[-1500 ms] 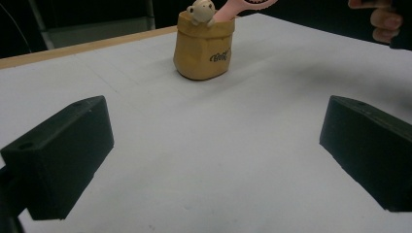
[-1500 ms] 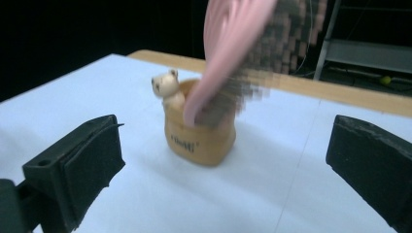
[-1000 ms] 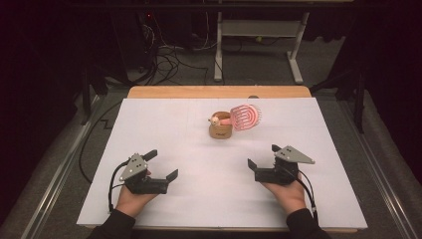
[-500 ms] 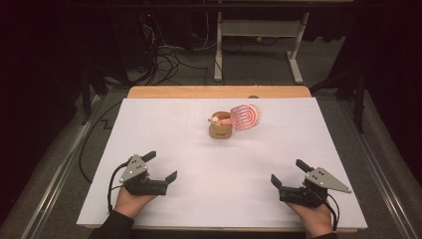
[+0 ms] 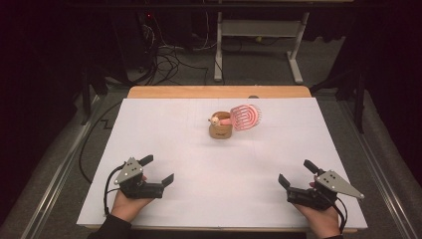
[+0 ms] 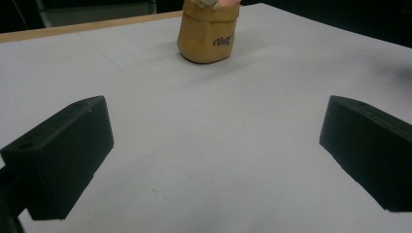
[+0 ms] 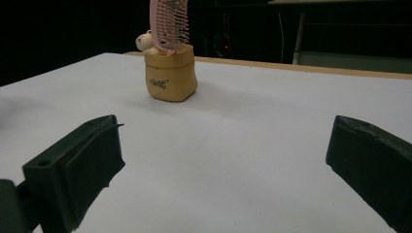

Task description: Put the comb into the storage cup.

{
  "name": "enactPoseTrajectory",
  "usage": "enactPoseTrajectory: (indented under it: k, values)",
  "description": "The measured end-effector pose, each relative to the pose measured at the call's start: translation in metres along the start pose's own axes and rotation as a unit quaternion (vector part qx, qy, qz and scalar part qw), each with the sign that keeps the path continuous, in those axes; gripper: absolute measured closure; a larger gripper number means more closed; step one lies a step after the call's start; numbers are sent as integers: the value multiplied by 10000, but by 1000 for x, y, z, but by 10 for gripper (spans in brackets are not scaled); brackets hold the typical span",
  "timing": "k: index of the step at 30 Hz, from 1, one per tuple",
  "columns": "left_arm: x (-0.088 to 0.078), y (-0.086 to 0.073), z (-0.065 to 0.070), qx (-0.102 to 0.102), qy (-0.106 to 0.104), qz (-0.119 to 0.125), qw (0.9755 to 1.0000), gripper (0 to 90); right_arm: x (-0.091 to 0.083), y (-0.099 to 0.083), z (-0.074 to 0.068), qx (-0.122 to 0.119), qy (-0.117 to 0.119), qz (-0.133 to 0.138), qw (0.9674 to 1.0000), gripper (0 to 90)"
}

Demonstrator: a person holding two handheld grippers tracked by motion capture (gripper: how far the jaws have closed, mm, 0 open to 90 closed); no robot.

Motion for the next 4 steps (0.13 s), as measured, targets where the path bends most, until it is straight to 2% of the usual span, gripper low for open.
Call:
enactPoseTrajectory:
  k: [4]
  values:
    - [-3, 1, 1, 5, 19, 22, 10000, 0, 0, -2, -2, -45, 18, -52, 10000, 3]
Point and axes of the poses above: each handheld gripper's, and its own axes: x roughly forward along the jaws, y roughly out of its top, z roughly to its right, the point moved 9 cm from there along x, roughly forward along the jaws, and after that the axes turned 9 degrees about z, right-handed, at the moved point
